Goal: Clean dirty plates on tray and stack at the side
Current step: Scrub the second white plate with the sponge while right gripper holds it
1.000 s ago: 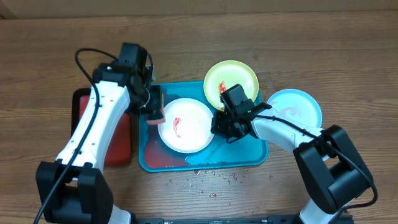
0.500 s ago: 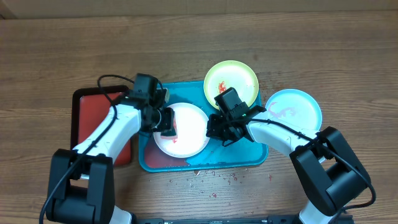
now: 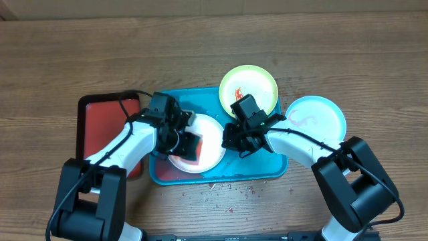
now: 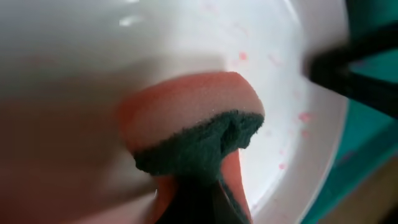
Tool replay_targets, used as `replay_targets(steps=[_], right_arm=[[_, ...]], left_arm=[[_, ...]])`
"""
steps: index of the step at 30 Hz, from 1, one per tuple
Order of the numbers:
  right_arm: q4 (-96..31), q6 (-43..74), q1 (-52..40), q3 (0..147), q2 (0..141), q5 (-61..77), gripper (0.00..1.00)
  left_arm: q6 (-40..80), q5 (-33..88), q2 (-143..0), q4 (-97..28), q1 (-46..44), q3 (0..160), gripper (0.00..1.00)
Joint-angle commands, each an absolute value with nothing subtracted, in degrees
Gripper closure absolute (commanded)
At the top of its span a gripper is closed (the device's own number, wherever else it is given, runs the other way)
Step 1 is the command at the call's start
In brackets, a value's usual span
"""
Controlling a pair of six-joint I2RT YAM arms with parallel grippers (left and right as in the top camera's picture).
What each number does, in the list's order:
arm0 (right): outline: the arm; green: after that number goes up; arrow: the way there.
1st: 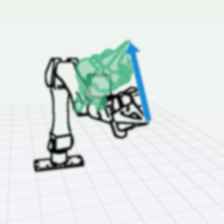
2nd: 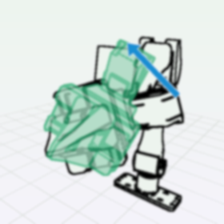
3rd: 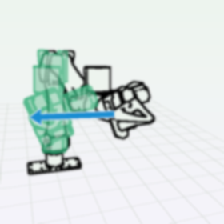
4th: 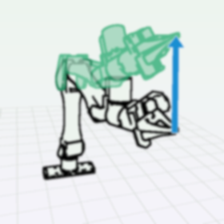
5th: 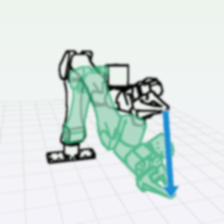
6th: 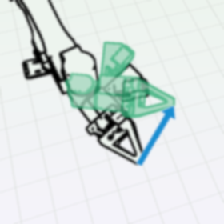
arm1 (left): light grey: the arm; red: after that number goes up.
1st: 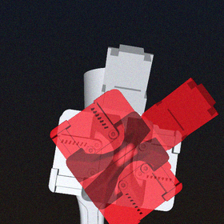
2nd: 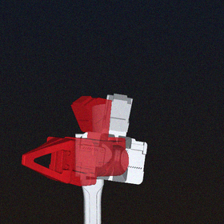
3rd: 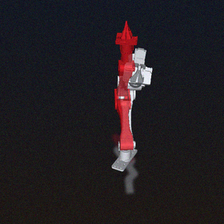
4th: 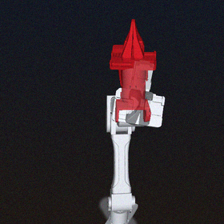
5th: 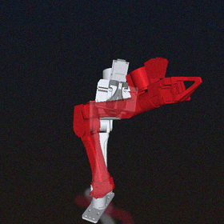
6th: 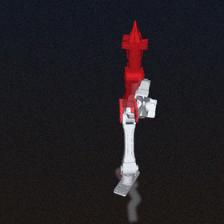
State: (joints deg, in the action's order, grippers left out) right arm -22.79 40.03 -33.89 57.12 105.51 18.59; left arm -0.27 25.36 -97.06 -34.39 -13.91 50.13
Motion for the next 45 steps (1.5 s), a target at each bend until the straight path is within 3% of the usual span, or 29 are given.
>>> replay_targets(steps=[1, 3, 8, 9, 16, 19, 24, 26, 32, 35, 39, 43, 45], right_arm=[[-22.37, 40.75, -34.02, 58.19, 105.91, 17.87, 0.96], [-22.39, 40.75, -34.02, 58.19, 105.91, 17.87, 0.96], [-22.79, 40.73, -34.02, 58.19, 105.91, 17.87, 0.96], [-22.83, 40.73, -34.02, 58.19, 105.91, 17.87, 0.96], [-23.22, 40.71, -34.02, 58.13, 105.91, 17.85, 0.96], [-23.2, 40.71, -34.02, 58.13, 105.91, 17.61, 0.96], [-23.2, 40.71, -34.02, 58.15, 105.91, 17.43, 0.96], [-23.22, 40.71, -34.02, 58.13, 105.91, 17.41, 0.96], [-23.22, 40.71, -34.02, 58.13, 105.91, 17.12, 0.96], [-23.22, 40.71, -34.02, 58.13, 105.91, 17.04, 0.96], [-23.24, 40.71, -34.02, 58.13, 105.91, 17.04, 0.96], [-23.24, 40.71, -34.02, 58.13, 105.91, 17.02, 0.96], [-23.31, 40.71, -34.02, 58.13, 105.91, 17.02, 0.96]], left_arm=[[-4.84, 33.15, -98.91, -32.42, -14.7, 48.53, 0.96], [2.85, 24.05, -98.91, -30.74, -14.63, 48.53, 0.96], [40.18, -18.11, -98.91, -33.8, -14.61, 48.53, 0.96], [42.06, -20.27, -98.91, -33.71, -14.61, 48.53, 0.96], [41.91, -20.05, -98.91, -29.45, -14.72, 48.53, 0.96], [27.38, -9.78, -98.91, -24.05, -14.72, 48.53, 0.96], [1.8, 19.22, -98.94, -16.14, -14.72, 48.53, 0.96], [-3.2, 25.21, -98.98, -15.84, -14.72, 48.53, 0.96], [-10.81, 28.49, -99.0, -19.66, -14.72, 48.51, 0.96], [-11.18, 25.58, -99.0, -20.32, -14.66, 48.51, 0.96], [-0.64, 9.19, -99.0, -18.92, -14.59, 48.51, 0.96], [21.89, -21.43, -99.0, -21.52, -14.59, 48.53, 0.96], [31.59, -30.2, -99.0, -24.58, -14.59, 48.51, 0.96]])
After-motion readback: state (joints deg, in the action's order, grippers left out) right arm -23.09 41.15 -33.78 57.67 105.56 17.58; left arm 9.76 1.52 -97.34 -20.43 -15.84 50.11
